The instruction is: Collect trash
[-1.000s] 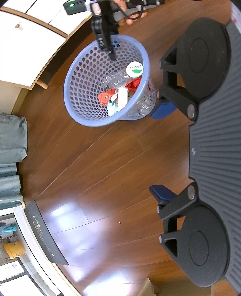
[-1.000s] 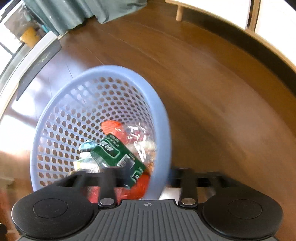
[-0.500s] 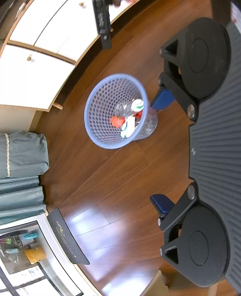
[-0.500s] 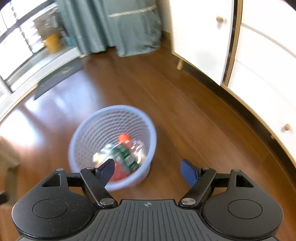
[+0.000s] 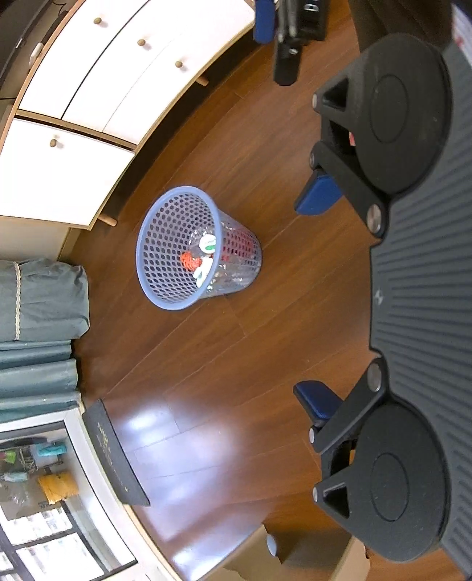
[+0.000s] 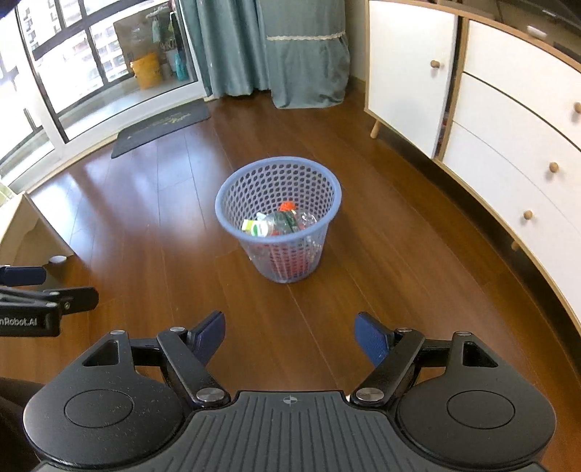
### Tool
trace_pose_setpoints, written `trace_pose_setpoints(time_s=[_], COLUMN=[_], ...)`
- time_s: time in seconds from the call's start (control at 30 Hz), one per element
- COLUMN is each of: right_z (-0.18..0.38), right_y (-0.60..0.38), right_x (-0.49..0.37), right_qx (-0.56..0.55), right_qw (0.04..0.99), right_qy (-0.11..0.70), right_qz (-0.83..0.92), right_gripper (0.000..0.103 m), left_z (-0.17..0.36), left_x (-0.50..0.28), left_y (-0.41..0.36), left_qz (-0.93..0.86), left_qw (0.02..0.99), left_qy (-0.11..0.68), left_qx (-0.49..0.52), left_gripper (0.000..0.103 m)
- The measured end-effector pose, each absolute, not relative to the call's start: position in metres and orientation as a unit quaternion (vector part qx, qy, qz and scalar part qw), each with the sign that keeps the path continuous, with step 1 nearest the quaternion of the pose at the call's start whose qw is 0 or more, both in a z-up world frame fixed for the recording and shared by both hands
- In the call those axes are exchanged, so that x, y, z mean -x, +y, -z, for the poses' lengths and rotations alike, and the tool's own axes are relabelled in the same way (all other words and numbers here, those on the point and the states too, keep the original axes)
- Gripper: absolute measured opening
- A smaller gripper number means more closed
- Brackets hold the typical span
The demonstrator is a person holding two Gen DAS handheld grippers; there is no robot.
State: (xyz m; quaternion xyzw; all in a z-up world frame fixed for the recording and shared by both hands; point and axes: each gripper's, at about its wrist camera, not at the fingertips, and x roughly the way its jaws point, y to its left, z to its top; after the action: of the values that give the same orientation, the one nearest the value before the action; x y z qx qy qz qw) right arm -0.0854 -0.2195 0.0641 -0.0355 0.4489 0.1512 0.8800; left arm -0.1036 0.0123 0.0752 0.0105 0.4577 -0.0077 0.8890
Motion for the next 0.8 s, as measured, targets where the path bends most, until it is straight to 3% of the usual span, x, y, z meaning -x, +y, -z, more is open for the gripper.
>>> trace_pose_setpoints(time_s=[0.8], right_z=[0.008], right_y=[-0.209], right_x=[0.099], right_qx=[0.008], right_qw=[0.862], right_qy=[0.472], right_qz=[-0.184], right_gripper=[0.075], left_z=[-0.012], left_x=[0.143], left_y=[0.029], left_qz=[-0.008], left_qw=[0.879], left_qy=[0.478], left_qx=[0.000], left_gripper=[0.096])
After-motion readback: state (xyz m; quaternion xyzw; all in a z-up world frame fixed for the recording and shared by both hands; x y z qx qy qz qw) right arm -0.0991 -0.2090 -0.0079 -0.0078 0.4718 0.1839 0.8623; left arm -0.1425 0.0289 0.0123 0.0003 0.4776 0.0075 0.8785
